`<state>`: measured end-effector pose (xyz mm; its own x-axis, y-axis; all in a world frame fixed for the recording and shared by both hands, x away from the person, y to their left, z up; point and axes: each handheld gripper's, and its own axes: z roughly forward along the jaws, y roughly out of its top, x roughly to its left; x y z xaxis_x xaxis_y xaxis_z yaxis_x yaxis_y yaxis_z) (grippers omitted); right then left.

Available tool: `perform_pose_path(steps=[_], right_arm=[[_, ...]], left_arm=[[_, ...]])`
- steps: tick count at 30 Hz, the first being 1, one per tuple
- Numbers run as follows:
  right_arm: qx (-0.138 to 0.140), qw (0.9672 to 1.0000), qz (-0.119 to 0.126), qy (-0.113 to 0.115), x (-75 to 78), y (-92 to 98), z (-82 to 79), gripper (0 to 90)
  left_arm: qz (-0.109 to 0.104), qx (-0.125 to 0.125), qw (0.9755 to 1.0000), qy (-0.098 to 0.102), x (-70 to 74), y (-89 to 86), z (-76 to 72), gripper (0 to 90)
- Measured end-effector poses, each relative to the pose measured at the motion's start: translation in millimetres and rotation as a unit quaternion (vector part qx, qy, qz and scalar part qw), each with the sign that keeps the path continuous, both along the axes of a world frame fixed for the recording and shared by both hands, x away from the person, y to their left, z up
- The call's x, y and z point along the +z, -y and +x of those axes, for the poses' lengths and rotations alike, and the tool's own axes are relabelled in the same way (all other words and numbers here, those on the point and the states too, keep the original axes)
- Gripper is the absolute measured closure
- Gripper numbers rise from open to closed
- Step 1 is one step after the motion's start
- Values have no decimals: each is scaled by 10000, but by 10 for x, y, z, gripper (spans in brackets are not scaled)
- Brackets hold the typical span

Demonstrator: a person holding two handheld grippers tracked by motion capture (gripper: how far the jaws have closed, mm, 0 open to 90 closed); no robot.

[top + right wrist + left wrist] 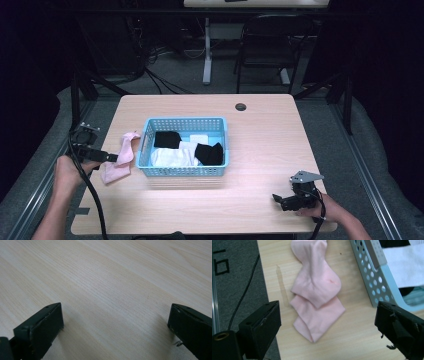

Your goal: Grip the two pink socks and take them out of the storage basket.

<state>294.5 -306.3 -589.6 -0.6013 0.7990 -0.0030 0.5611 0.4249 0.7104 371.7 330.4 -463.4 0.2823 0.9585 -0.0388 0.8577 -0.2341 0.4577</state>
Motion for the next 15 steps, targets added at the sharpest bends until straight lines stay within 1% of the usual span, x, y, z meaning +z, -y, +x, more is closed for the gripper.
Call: perform_pose_path(steps=[1,3,5,7,10,15], right_arm=[[-3,10000,1,-6,0,-1,-1,0],[-4,10000,0,-2,0,0,-1,0],[-2,10000,2,-2,0,-1,0,0],[-17,10000,2,-1,0,-2,-2,0],[-8,10000,0,-7,0,-1,-2,0],[-9,10000,-1,-7,1,-1,-2,0]], left_arm=[[-14,-13,10000,-4,-32,12,-32,54],[32,-55,10000,-40,-102,35,-90,46],[11,-39,10000,-28,-176,49,-159,38],[72,-60,9999,-44,-250,73,-218,37],[-65,-26,10000,-1,-360,99,-310,29],[-20,-14,10000,-20,-571,178,-394,9]])
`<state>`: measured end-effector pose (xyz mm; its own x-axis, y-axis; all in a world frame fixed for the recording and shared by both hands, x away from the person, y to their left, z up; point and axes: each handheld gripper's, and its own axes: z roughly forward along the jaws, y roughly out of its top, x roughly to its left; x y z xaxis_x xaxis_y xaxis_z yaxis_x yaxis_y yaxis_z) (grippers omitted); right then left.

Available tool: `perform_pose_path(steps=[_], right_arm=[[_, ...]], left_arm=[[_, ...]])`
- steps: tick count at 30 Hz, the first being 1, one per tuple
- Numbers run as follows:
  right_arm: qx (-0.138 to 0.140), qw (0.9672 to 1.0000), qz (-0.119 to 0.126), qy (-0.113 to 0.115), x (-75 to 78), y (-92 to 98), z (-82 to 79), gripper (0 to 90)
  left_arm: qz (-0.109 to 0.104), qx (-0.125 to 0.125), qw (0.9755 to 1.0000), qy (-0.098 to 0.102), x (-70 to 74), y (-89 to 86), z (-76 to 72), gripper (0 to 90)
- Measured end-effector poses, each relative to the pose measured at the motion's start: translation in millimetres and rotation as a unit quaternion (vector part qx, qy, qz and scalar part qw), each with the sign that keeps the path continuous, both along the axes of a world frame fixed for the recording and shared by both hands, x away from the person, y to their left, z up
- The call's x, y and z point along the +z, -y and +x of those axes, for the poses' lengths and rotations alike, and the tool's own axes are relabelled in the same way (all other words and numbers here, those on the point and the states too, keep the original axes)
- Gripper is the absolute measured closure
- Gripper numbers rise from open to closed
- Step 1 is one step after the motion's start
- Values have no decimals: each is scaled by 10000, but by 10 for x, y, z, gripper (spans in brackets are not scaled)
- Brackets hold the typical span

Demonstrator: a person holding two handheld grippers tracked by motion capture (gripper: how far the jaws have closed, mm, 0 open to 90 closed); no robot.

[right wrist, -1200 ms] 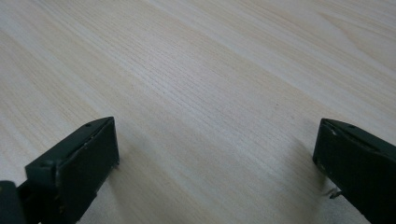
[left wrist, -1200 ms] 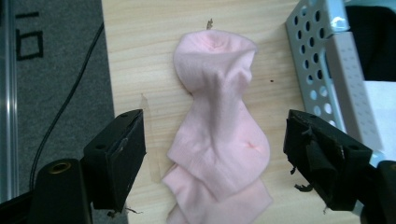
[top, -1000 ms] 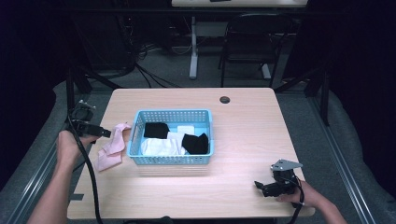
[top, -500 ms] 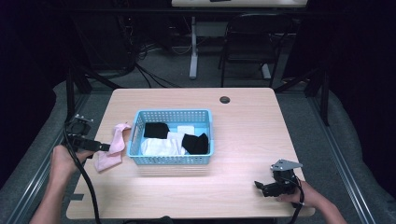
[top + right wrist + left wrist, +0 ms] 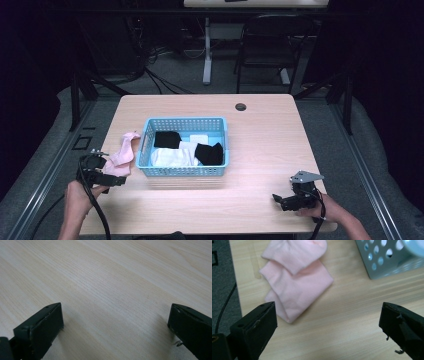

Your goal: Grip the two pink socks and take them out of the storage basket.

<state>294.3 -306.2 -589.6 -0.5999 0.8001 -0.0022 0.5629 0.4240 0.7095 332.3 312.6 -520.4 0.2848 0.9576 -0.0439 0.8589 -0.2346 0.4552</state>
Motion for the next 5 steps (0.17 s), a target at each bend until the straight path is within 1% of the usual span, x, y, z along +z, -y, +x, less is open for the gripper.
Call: perform_pose_path(steps=[2,3,4,5], right_arm=[[8,10000,5,-7,0,1,1,0],[8,10000,7,-8,0,1,1,0],[12,10000,8,-3,-1,1,2,0],[11,10000,8,-3,-1,1,2,0]], left_arm=[[-8,63,10000,42,-68,19,-28,0],[63,49,10000,37,-88,33,-32,0],[205,-20,9998,-3,-105,57,-30,0],[252,-23,9997,35,-118,70,-34,0]])
